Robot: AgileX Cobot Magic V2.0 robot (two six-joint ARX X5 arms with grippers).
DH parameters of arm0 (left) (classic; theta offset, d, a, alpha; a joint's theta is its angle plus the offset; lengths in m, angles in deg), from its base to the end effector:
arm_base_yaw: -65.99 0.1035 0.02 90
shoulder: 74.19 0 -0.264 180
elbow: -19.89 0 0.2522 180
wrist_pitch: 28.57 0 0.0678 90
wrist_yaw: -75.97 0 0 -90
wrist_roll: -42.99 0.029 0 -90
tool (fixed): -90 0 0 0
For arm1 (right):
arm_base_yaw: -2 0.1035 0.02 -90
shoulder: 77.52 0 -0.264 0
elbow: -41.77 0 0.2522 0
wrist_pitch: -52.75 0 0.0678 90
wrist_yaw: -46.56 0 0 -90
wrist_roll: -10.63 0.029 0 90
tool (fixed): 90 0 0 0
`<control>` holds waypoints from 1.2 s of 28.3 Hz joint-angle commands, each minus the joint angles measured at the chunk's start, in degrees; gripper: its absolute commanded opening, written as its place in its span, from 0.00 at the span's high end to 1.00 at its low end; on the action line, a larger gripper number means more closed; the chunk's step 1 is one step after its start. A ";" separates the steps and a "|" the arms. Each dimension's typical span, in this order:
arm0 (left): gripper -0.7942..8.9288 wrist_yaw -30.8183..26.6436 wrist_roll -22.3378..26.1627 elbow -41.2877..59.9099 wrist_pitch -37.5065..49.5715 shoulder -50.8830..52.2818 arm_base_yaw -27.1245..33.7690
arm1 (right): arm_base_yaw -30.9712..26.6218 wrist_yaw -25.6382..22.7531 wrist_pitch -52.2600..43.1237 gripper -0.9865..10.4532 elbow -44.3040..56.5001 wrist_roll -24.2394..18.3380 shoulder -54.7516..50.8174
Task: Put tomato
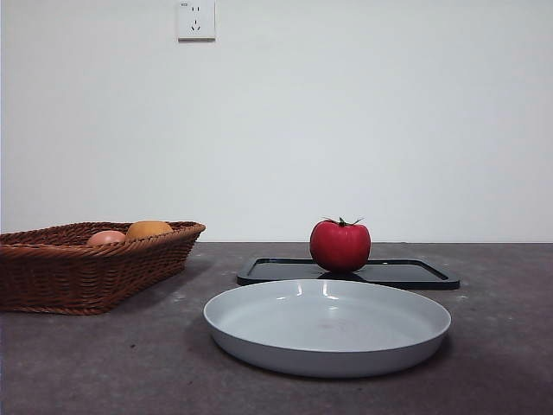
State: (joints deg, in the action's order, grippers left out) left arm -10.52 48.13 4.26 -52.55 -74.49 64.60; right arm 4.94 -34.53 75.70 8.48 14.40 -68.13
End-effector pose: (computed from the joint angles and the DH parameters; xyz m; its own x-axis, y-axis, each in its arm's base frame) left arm 0.0948 -0.0041 0.1570 0.9850 -0.0851 -0.1501 0.0979 0.9920 0.0794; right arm 0.0862 0.0089 0.2503 0.9786 0.2053 0.0164 -0.2060 0.9765 0.0632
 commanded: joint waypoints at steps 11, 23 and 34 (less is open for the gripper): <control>0.91 0.02 -0.28 1.20 -0.48 0.11 0.04 | -0.46 -8.02 -11.32 0.91 17.14 0.72 -7.50; 0.91 0.02 -0.28 1.18 -0.48 0.11 0.04 | -0.46 -7.87 -2.36 0.91 18.93 1.62 -9.18; 0.91 0.02 -0.28 1.20 -0.48 0.11 0.04 | -0.46 -7.87 -0.77 0.91 18.86 1.73 -9.18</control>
